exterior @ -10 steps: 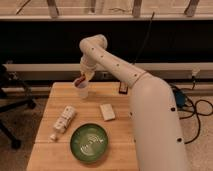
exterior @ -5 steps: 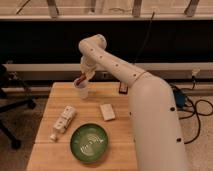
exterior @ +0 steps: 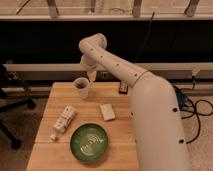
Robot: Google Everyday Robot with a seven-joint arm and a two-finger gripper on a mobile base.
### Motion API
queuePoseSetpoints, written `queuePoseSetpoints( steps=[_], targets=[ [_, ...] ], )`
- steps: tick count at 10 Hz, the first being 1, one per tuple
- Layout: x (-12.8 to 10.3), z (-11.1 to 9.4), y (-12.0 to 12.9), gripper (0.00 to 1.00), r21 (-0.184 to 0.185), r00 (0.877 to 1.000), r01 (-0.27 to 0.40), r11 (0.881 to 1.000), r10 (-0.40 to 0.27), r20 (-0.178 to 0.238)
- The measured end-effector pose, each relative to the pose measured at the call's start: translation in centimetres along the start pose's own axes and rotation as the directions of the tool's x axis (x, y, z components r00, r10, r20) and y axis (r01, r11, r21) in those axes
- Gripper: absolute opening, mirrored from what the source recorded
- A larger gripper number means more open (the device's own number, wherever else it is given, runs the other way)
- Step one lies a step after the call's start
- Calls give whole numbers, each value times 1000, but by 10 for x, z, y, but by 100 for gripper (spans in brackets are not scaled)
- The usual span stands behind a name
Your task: Place the pepper in the ceramic cup
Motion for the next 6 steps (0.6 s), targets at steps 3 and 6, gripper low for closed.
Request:
queuePoseSetpoints(
  steps=[3,6],
  targets=[
    [1,3,-1,57,-5,1000,5,1000,-5,2],
    [3,2,-4,27,3,1000,5,1000,-5,6]
  ],
)
